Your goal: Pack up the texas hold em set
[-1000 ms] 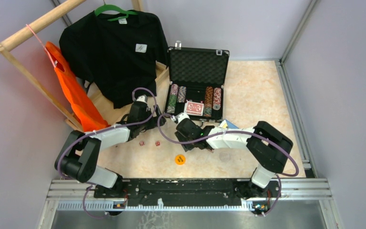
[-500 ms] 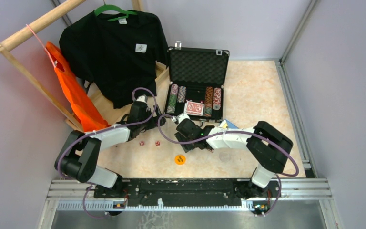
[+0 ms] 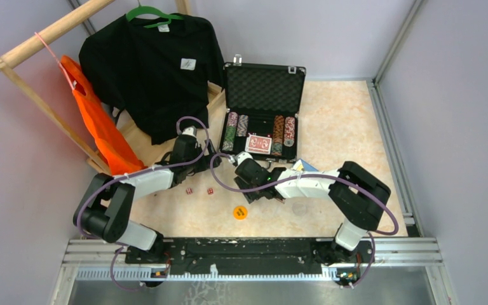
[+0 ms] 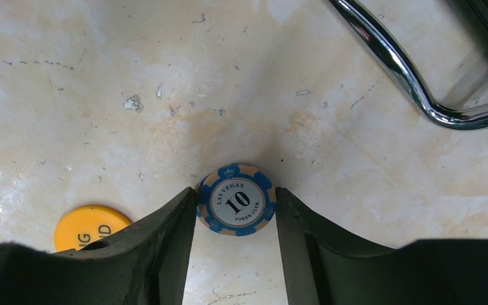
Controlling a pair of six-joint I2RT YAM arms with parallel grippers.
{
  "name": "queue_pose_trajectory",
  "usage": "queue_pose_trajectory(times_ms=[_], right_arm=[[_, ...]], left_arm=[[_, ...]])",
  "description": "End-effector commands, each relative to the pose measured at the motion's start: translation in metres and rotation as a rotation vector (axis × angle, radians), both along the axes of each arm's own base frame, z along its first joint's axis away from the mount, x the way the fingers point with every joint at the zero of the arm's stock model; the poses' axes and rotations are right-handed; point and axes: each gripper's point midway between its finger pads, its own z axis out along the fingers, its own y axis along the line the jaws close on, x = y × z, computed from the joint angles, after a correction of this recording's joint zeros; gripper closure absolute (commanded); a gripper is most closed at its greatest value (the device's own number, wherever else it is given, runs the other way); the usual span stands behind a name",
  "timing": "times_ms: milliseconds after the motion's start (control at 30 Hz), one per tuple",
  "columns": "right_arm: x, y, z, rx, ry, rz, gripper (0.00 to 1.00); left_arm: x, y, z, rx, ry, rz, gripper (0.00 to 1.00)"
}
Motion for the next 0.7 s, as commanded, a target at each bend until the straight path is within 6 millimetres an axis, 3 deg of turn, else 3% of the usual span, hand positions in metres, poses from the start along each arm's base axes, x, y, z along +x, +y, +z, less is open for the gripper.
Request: queue_pose_trajectory(times_ms=[0, 367, 667], right_arm=[[0.005, 0.01, 0.018, 0.059, -0.037, 0.0, 0.53], [0.008, 0.012, 0.023, 0.067, -0.048, -0.014, 0.65], [0.015, 0.016, 0.04, 0.083, -0.083, -0.022, 0.67]], left_arm=[[-0.004, -0.002, -0.007, 0.009, 0.032, -0.017, 0.01], [-0.004, -0.002, -0.006, 0.008, 0.031, -0.019, 0.01], [-0.004, -0.004, -0.007, 0.004, 0.037, -0.025, 0.01]])
